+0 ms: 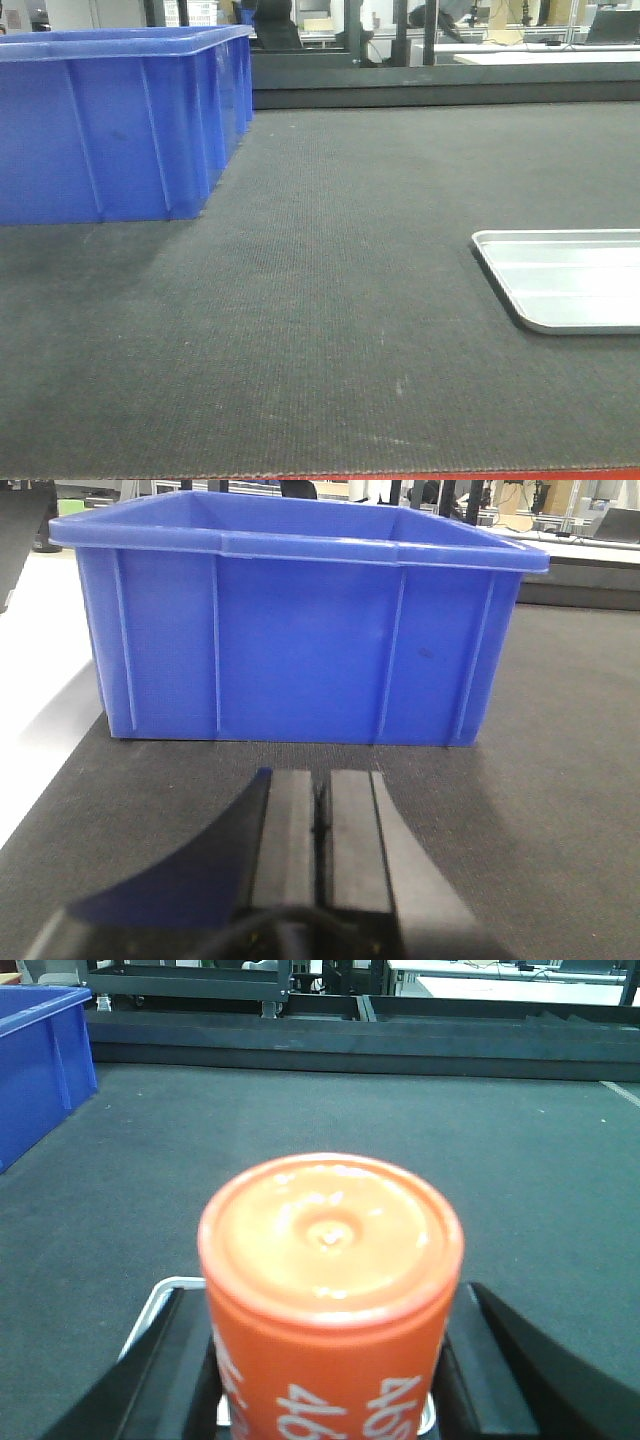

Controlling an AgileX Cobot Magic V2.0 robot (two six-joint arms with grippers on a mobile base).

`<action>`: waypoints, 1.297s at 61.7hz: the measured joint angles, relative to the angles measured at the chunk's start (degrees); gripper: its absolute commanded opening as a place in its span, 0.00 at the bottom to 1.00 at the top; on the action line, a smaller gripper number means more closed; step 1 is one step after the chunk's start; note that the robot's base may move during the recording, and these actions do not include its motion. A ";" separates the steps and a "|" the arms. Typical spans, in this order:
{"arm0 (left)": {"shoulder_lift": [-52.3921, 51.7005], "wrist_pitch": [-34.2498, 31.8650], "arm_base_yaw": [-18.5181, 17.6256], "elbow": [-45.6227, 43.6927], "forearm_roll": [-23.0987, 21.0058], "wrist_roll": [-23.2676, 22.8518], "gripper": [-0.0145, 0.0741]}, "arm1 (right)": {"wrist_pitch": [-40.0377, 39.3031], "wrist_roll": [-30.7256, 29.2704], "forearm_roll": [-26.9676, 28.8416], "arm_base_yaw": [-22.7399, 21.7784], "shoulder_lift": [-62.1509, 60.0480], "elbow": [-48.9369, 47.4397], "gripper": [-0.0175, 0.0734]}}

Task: Grab orange capacitor from left shelf to right conveyor
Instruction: 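Extend the right gripper with the cylinder over the steel tray on the belt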

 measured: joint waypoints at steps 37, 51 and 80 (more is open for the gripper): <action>0.00 0.00 0.00 0.00 0.00 0.00 0.05 | 0.00 0.00 0.00 0.00 0.00 0.00 0.37; 0.00 0.00 0.00 0.00 0.00 0.00 0.05 | -4.82 0.00 0.30 0.00 3.93 0.12 0.37; 0.00 0.00 0.00 0.00 0.00 0.00 0.05 | -36.61 0.00 0.30 2.68 40.40 0.50 0.37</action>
